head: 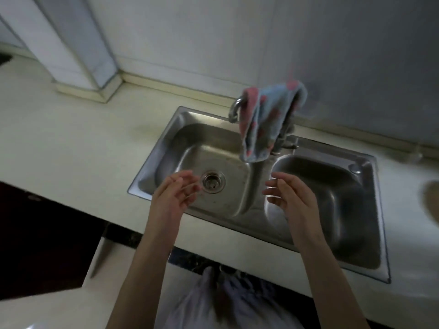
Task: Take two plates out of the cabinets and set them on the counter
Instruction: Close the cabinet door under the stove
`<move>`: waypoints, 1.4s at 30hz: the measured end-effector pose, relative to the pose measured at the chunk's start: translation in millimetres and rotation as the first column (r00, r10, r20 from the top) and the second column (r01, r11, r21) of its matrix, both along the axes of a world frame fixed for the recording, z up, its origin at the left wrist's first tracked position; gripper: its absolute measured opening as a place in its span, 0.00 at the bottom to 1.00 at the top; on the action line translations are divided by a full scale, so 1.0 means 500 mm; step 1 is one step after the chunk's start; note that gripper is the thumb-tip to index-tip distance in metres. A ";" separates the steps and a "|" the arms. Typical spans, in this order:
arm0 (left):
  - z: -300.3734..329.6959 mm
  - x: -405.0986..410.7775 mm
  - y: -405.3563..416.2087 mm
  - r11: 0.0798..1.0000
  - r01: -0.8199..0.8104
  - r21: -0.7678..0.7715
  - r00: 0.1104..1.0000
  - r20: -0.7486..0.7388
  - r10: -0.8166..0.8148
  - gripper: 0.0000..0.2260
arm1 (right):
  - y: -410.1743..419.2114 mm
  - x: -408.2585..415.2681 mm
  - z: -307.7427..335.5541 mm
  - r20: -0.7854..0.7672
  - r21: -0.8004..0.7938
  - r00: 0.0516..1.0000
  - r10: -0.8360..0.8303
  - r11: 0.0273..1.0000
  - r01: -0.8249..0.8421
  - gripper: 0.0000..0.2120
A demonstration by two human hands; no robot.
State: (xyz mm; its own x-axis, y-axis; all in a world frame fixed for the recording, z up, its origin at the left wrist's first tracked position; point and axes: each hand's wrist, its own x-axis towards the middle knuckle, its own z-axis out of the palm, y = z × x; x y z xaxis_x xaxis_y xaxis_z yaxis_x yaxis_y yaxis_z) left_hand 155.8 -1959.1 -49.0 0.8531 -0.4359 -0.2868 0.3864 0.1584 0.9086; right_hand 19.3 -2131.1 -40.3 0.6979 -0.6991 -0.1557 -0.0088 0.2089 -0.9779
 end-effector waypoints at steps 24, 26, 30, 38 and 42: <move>-0.047 -0.231 0.398 0.529 -0.838 0.136 0.543 0.101 0.834 0.16 | 0.336 0.228 -0.055 -0.111 0.023 0.522 0.846 0.527 -0.849 0.12; -0.054 -0.235 0.439 0.494 -0.857 0.146 0.509 0.100 0.855 0.16 | 0.379 0.242 -0.058 -0.108 0.023 0.494 0.863 0.499 -0.866 0.12; -0.075 -0.227 0.527 0.447 -0.881 0.156 0.463 0.090 0.882 0.16 | 0.473 0.269 -0.077 -0.136 0.005 0.482 0.866 0.487 -0.873 0.13; -0.069 -0.144 0.783 0.472 -0.873 0.125 0.485 0.115 0.867 0.14 | 0.712 0.321 -0.090 -0.133 0.000 0.520 0.844 0.525 -0.851 0.12; -0.066 -0.108 0.889 0.470 -0.872 0.135 0.485 0.122 0.866 0.13 | 0.816 0.350 -0.088 -0.119 -0.016 0.514 0.849 0.516 -0.856 0.12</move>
